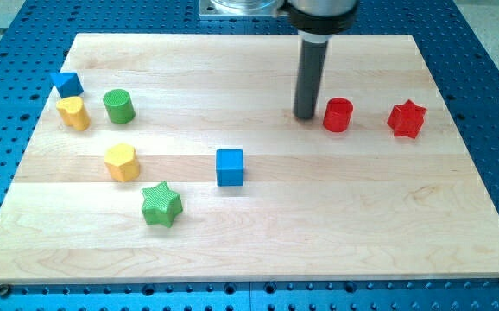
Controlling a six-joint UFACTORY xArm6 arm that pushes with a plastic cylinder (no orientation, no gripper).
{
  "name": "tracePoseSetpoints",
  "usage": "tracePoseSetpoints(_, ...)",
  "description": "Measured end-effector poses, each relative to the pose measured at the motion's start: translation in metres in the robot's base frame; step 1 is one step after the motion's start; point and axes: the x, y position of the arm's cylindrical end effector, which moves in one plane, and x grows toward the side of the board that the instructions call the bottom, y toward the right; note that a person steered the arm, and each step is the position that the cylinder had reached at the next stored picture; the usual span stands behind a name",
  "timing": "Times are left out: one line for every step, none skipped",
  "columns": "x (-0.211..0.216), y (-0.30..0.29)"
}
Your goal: Place the heart between triangle an green circle
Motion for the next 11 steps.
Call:
tracePoseSetpoints(0.0, 0.026)
tracePoseSetpoints(0.003, 0.025)
tracePoseSetpoints(0.004, 0.016)
tracePoseSetpoints(0.011, -0.061)
tracePoseSetpoints(0.05, -0.165)
tracePoseSetpoints(0.047, -0.264)
tracePoseSetpoints(0.037, -0.336)
tracePoseSetpoints(0.036, -0.405)
tracePoseSetpoints(0.01, -0.39)
tracePoseSetpoints(-0.006, -0.363)
tracePoseSetpoints(0.005, -0.319)
